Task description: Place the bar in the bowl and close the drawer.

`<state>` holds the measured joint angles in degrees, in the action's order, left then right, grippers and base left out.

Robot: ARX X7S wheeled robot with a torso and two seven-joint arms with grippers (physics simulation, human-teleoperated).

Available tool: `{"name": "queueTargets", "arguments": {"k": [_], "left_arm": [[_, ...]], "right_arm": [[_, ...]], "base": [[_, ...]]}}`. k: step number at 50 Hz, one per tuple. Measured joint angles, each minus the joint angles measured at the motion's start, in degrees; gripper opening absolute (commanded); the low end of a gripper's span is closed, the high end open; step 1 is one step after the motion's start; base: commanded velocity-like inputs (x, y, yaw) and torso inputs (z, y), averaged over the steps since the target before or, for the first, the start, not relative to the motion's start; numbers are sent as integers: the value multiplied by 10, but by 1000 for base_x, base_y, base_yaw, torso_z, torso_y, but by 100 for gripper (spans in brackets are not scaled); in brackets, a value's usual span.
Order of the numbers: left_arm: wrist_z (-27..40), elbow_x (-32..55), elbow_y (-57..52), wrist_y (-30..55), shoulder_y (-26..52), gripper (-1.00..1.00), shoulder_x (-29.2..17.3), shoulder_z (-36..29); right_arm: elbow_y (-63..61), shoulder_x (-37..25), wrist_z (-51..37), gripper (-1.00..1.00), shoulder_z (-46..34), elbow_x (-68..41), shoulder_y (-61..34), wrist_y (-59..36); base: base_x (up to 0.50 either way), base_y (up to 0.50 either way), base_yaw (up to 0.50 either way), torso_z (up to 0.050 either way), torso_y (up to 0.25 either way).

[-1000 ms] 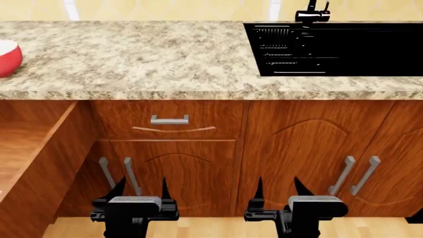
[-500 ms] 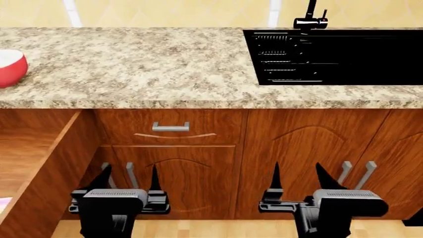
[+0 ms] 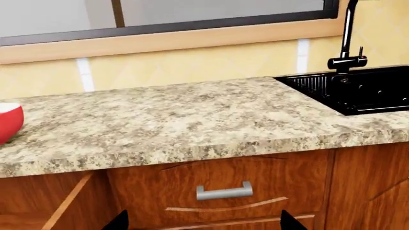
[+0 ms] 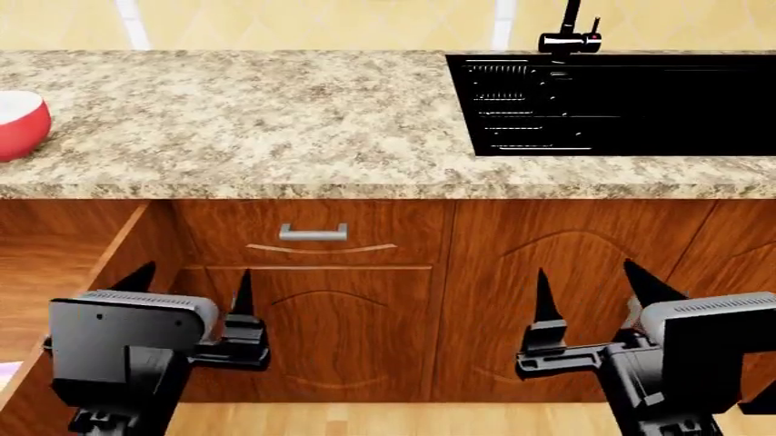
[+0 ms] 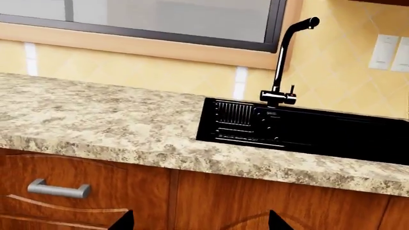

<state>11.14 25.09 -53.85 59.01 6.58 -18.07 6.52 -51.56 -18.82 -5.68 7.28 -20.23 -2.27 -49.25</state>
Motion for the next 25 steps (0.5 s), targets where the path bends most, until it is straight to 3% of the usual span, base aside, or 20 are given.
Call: {"name": "queueTargets", "arguments": {"k": [7, 11, 18, 25], "left_arm": [[117, 216, -22, 133, 78, 100, -47, 72], [220, 370, -4, 183, 130, 100, -83, 91], [396, 608, 44, 202, 219, 100, -167, 59], [523, 773, 83, 186, 299, 100, -243, -1]], "right_arm": [[-42, -68, -75, 100, 40, -141, -44, -89], [-54, -105, -126, 100, 68, -236, -73, -130], [-57, -170, -235, 100, 105, -418, -137, -195], [-36, -244, -360, 100, 101, -597, -212, -225]], "base": [[0, 0, 0, 0, 0], [0, 0, 0, 0, 0], [0, 0, 0, 0, 0], [0, 0, 0, 0, 0]]}}
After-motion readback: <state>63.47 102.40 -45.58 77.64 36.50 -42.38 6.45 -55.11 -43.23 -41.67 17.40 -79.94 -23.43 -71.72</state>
